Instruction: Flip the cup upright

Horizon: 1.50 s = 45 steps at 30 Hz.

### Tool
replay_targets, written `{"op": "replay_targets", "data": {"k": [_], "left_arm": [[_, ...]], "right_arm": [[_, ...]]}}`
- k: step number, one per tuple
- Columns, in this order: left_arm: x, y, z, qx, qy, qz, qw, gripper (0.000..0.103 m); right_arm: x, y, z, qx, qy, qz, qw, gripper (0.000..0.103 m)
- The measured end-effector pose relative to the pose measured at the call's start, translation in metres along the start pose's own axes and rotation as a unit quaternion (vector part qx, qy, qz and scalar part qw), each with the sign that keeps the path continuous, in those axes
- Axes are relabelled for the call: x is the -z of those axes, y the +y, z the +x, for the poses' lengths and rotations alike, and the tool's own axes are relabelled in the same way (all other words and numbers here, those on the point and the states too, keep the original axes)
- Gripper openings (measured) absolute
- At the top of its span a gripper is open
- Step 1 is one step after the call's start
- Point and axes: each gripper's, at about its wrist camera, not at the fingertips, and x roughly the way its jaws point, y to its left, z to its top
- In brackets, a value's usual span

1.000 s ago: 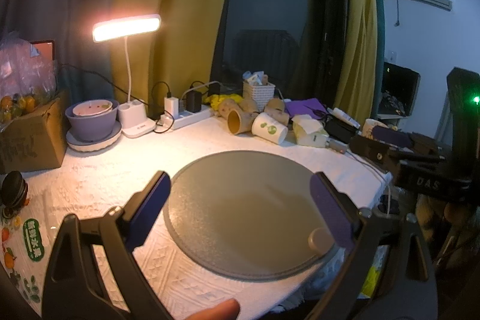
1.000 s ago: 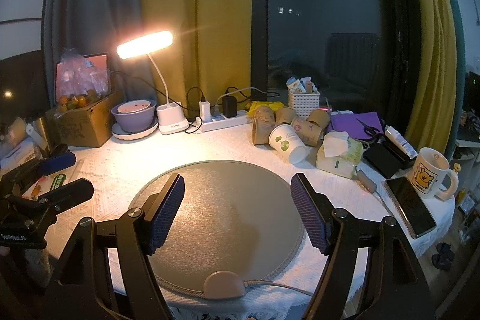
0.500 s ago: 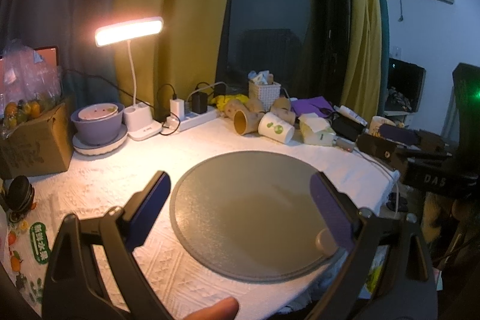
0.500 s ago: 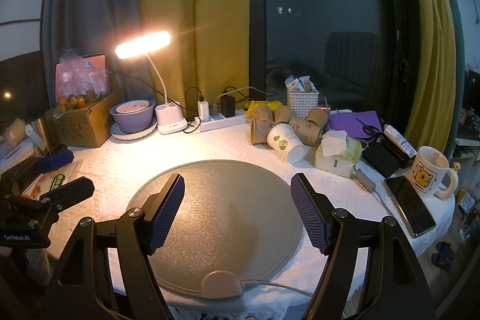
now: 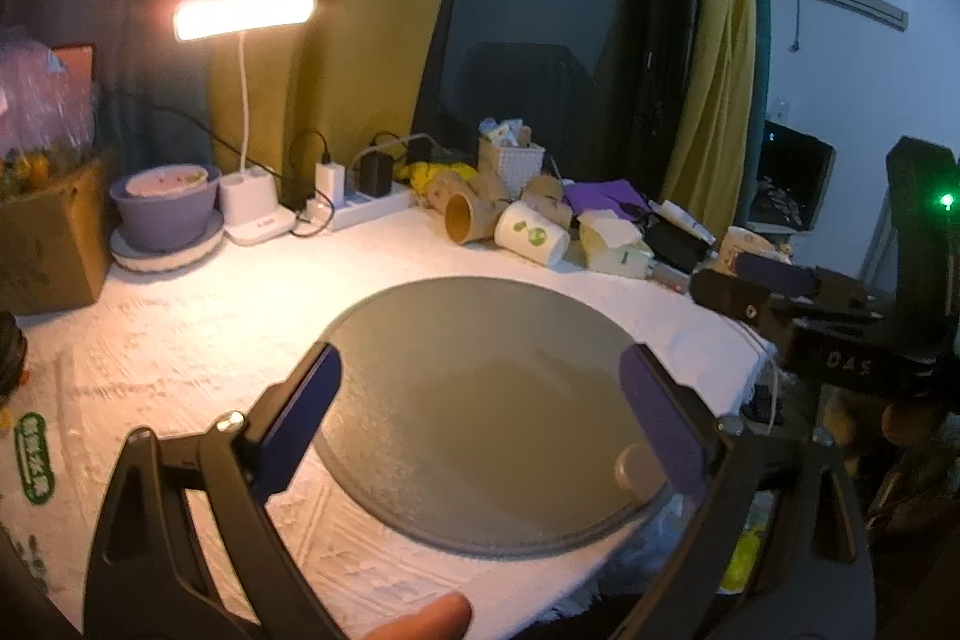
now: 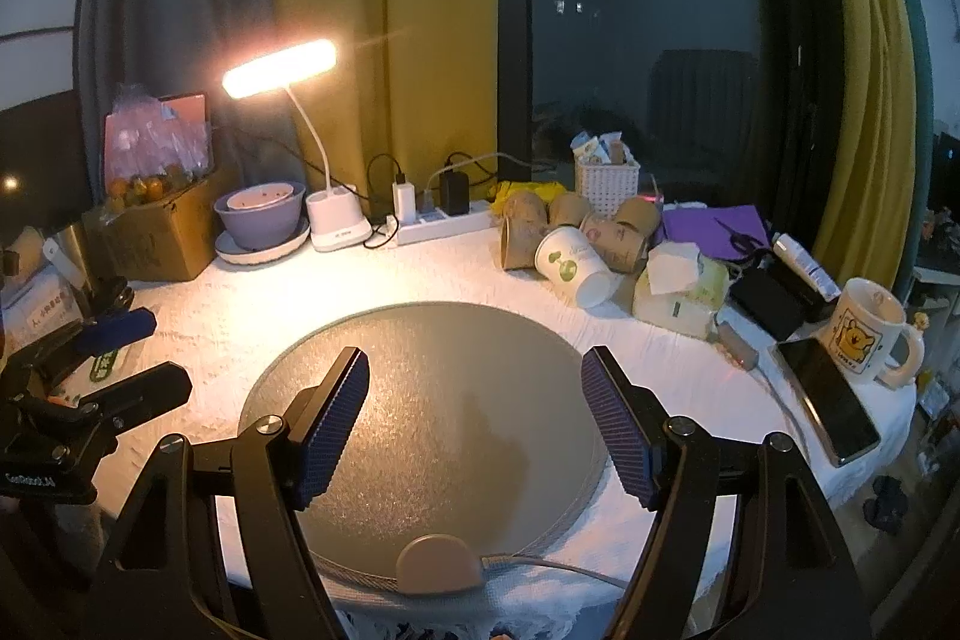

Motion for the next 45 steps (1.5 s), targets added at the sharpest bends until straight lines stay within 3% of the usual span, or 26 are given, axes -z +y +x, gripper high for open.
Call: {"op": "replay_targets", "data": {"k": [10,19,23,45], "left_arm": [[0.001,0.005,0.029,0.023,0.034,-0.014,0.999,0.095],[-0.011,0.003,0.065,-0.036,0.064,0.005,0.9973,0.095],[-0.02,0.002,0.082,-0.039,0.073,0.005,0.9966,0.095],[-0.071,-0.033,0.222,-0.005,0.152,-0.028,0.988,0.095]], "right_arm": [[0.007,-0.006,0.026,-0.003,0.031,0.013,0.999,0.076],[0.002,-0.029,0.047,0.002,0.04,0.032,0.999,0.076],[-0.003,-0.044,0.057,0.005,0.042,0.041,0.998,0.076],[-0.031,-0.145,0.135,0.021,0.046,0.046,0.998,0.076]]}}
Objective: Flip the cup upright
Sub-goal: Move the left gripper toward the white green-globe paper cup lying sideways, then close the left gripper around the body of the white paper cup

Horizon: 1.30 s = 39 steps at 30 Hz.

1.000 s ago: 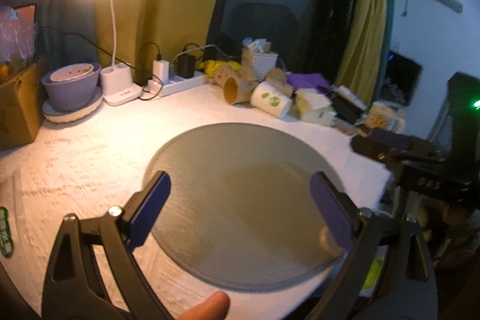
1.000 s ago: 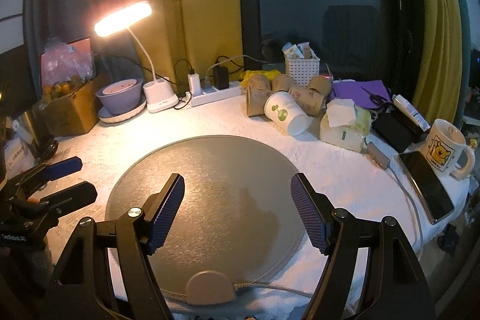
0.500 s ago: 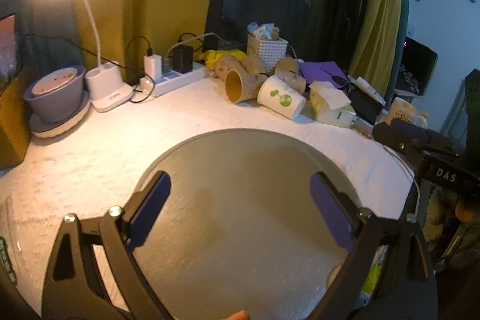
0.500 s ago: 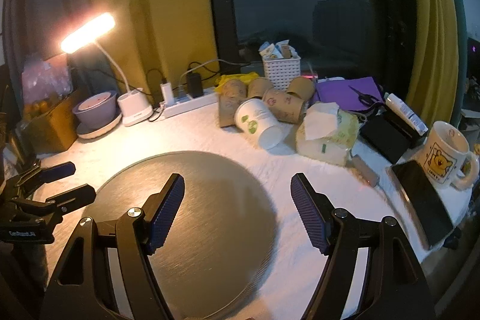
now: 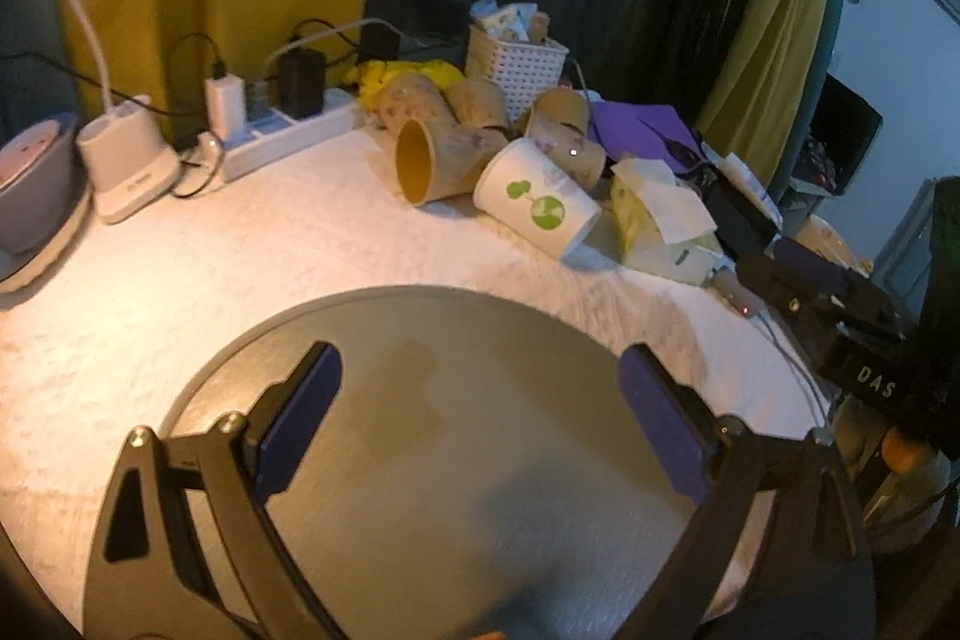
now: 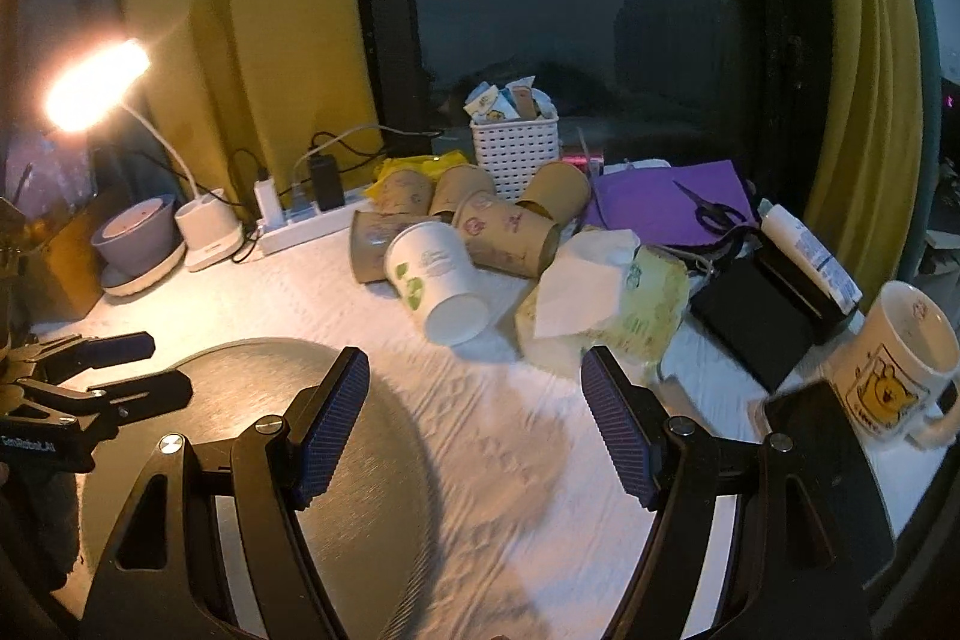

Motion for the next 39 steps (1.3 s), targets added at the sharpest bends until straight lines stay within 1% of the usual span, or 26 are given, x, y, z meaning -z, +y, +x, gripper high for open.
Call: {"op": "replay_targets", "data": {"k": [3,8,13,18,24,29,35,36,37,39], "left_arm": [[-0.011,-0.009,0.017,0.006,0.005,0.004,1.0,0.095],[-0.029,-0.016,0.05,0.017,0.022,-0.007,0.9996,0.095],[-0.044,-0.023,0.076,0.019,0.026,-0.009,0.9994,0.095],[-0.056,-0.025,0.103,0.025,0.041,-0.028,0.9985,0.095],[-0.074,-0.03,0.139,0.045,0.062,-0.067,0.9948,0.095],[-0.081,-0.029,0.164,0.048,0.082,-0.086,0.9918,0.095],[-0.085,-0.027,0.183,0.055,0.092,-0.092,0.9899,0.094],[-0.085,-0.026,0.185,0.059,0.096,-0.094,0.9892,0.091],[-0.086,-0.025,0.188,0.06,0.099,-0.094,0.9888,0.086],[-0.086,-0.025,0.192,0.069,0.105,-0.09,0.988,0.081]], "right_arm": [[-0.005,-0.01,0.012,0.001,0.001,0.0,1.0,0.076],[-0.012,-0.024,0.034,0.001,0.006,0.003,1.0,0.076],[-0.022,-0.036,0.056,0.0,0.011,0.002,1.0,0.076],[-0.032,-0.045,0.073,-0.001,0.009,-0.001,1.0,0.076],[-0.04,-0.054,0.085,-0.002,0.005,0.0,1.0,0.076],[-0.043,-0.06,0.091,-0.003,0.008,0.003,1.0,0.076],[-0.046,-0.068,0.093,0.001,0.006,0.012,1.0,0.076],[-0.046,-0.069,0.093,0.001,0.006,0.013,1.0,0.076],[-0.046,-0.069,0.094,0.001,0.006,0.013,1.0,0.076],[-0.045,-0.07,0.094,0.002,0.008,0.014,1.0,0.076]]}}
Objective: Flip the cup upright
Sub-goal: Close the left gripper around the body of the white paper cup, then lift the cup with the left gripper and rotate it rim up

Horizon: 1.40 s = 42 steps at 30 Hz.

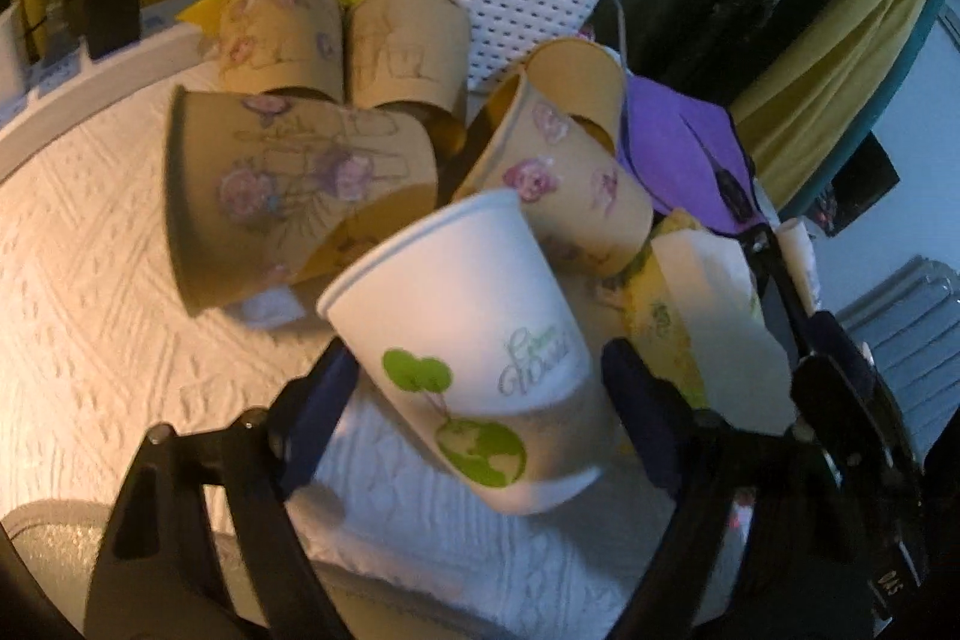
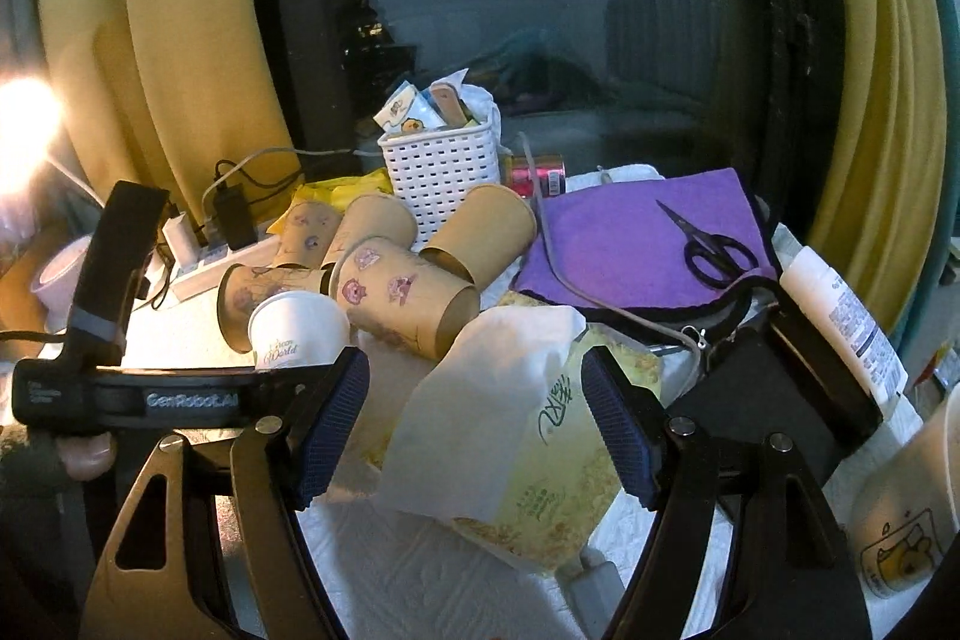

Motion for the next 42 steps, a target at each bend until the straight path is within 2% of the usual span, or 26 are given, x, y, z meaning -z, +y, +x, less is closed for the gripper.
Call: {"op": "replay_targets", "data": {"k": [6,12,27,36,42], "left_arm": [[0.005,-0.002,-0.007,0.006,0.002,0.016,0.9999,0.071],[0.014,-0.002,-0.027,0.019,-0.007,0.029,0.9994,0.066],[0.065,0.002,-0.114,0.012,-0.052,0.082,0.9952,0.065],[0.108,0.019,-0.167,-0.005,-0.092,0.111,0.9895,0.065],[0.142,0.03,-0.195,-0.023,-0.117,0.127,0.9847,0.065]], "right_arm": [[-0.001,0.003,-0.004,0.001,-0.001,0.001,1.0,0.076],[-0.001,0.014,-0.017,0.001,-0.007,0.0,1.0,0.076],[0.009,0.057,-0.07,-0.004,-0.022,-0.008,1.0,0.076],[0.022,0.097,-0.096,-0.028,-0.016,-0.018,0.999,0.076],[0.034,0.125,-0.109,-0.06,-0.003,-0.02,0.998,0.076]]}}
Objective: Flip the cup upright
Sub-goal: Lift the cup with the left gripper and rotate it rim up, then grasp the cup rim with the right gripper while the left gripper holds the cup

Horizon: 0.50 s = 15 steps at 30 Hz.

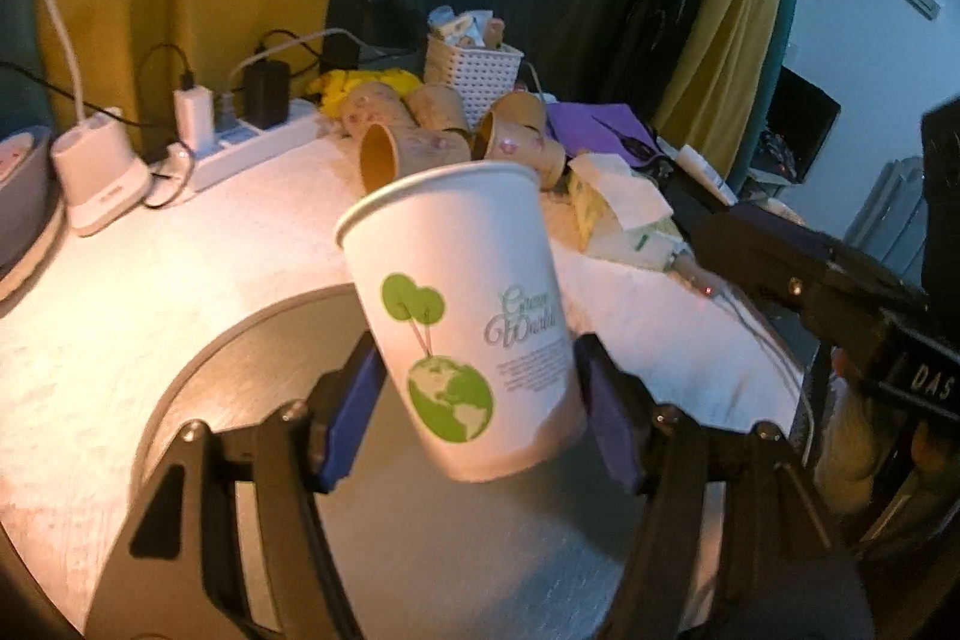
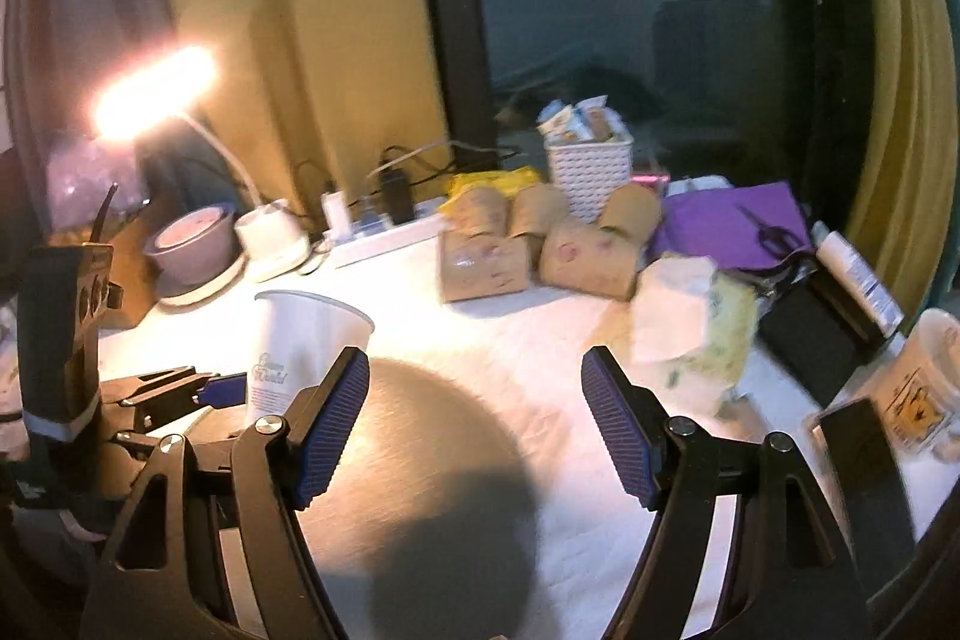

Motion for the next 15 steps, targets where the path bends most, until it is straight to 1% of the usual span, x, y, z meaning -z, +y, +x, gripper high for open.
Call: {"op": "replay_targets", "data": {"k": [2,5,9,11,15], "left_arm": [[0.01,0.001,-0.011,-0.011,-0.012,0.01,0.9998,0.065],[0.023,0.003,-0.021,-0.025,-0.02,0.019,0.9993,0.065],[0.04,0.01,-0.032,-0.024,-0.02,0.015,0.9994,0.065],[0.046,0.011,-0.038,-0.024,-0.022,0.016,0.9993,0.065],[0.06,0.009,-0.052,-0.02,-0.032,0.031,0.9988,0.065]], "right_arm": [[0.004,0.009,-0.001,-0.012,0.008,0.0,1.0,0.076],[0.012,0.025,-0.002,-0.029,0.02,-0.003,0.999,0.076],[0.02,0.043,-0.001,-0.063,0.039,0.0,0.997,0.076],[0.024,0.05,0.0,-0.089,0.053,0.007,0.995,0.076],[0.027,0.067,-0.001,-0.109,0.068,0.002,0.992,0.076]]}}
